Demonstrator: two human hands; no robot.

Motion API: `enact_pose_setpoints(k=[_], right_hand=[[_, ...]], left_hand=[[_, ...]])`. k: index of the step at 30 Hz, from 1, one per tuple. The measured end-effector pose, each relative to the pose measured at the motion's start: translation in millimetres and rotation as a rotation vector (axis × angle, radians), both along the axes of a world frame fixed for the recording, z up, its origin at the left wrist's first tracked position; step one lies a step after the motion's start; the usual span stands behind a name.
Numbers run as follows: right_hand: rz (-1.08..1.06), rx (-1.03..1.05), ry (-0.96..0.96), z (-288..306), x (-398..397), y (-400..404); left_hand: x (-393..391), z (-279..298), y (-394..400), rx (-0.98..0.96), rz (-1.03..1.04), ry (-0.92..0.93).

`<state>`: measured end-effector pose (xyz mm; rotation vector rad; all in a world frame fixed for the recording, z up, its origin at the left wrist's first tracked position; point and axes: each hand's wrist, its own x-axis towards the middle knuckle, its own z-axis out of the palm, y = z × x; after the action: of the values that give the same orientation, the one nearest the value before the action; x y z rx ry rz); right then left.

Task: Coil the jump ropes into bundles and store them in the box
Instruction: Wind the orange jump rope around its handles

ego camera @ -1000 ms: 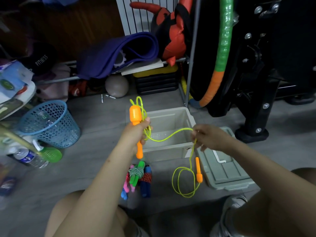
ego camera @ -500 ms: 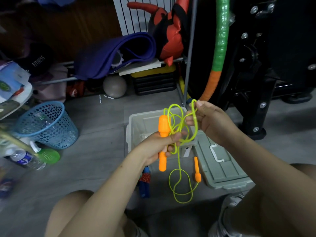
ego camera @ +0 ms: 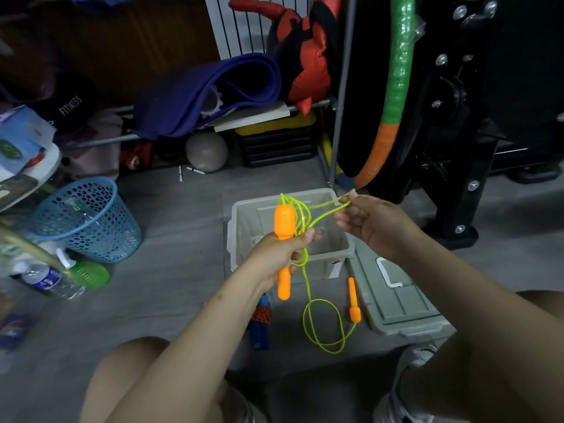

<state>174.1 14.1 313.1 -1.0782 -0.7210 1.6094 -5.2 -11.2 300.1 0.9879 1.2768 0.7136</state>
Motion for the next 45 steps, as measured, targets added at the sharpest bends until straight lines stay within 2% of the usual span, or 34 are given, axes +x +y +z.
enact_pose_setpoints(k=[4, 7, 10, 13, 15, 16, 18, 20, 23, 25, 27, 29, 34, 36, 39, 41, 43, 45], right_hand=[[0.119, -0.100, -0.191, -11, -4, -2], [0.418, -0.167, -0.345, -28, -14, -9], [0.663, -0.113, -0.484, -37, -23, -23], [0.783, 0.034, -0.911, -33, -15, -27], [1.032, 0.074, -1.202, -36, 0, -22], [1.147, 0.078, -1.315, -38, 6, -19], [1.162, 0.011, -1.416, -33, 14, -13], [0.987, 0.079, -1.292, -25, 17, -10], [0.625, 0.190, -0.680, -10, 15, -10], [0.485, 0.287, -0.424, 2, 11, -11], [0.421, 0.367, -0.300, 9, 7, -10], [0.390, 0.386, -0.186, 15, 4, -8], [0.305, 0.361, -0.019, 18, 3, -5], [0.226, 0.301, -0.055, 19, 6, -5], [0.174, 0.156, -0.440, 17, 9, -10], [0.347, 0.044, -0.674, 11, 8, -17], [0.615, 0.007, -0.830, -2, 4, -26], [0.805, 0.054, -0.835, -14, -1, -34]], left_hand=[[3, 6, 0, 0.003, 0.105, -0.163], [2, 11, 4, -0.038, 0.201, -0.379], [-6, 15, 11, -0.044, 0.297, -0.489], [-24, 19, 21, 0.032, 0.405, -0.496], [-37, 23, 26, 0.058, 0.453, -0.443], [-42, 25, 28, 0.055, 0.471, -0.415], [-49, 26, 28, 0.043, 0.484, -0.361], [-50, 23, 26, 0.060, 0.441, -0.236], [-38, 11, 21, 0.112, 0.334, -0.084], [-24, 4, 13, 0.117, 0.193, -0.085], [-7, -1, 3, 0.100, 0.022, -0.067], [6, -6, -5, 0.098, -0.084, 0.059], [14, -9, -5, 0.124, -0.071, 0.161], [15, -7, -3, 0.130, -0.036, 0.077], [14, 0, 0, 0.096, 0.092, -0.150], [11, 7, 2, 0.043, 0.165, -0.300], [7, 11, 5, -0.005, 0.197, -0.393], [3, 14, 8, -0.029, 0.211, -0.443]])
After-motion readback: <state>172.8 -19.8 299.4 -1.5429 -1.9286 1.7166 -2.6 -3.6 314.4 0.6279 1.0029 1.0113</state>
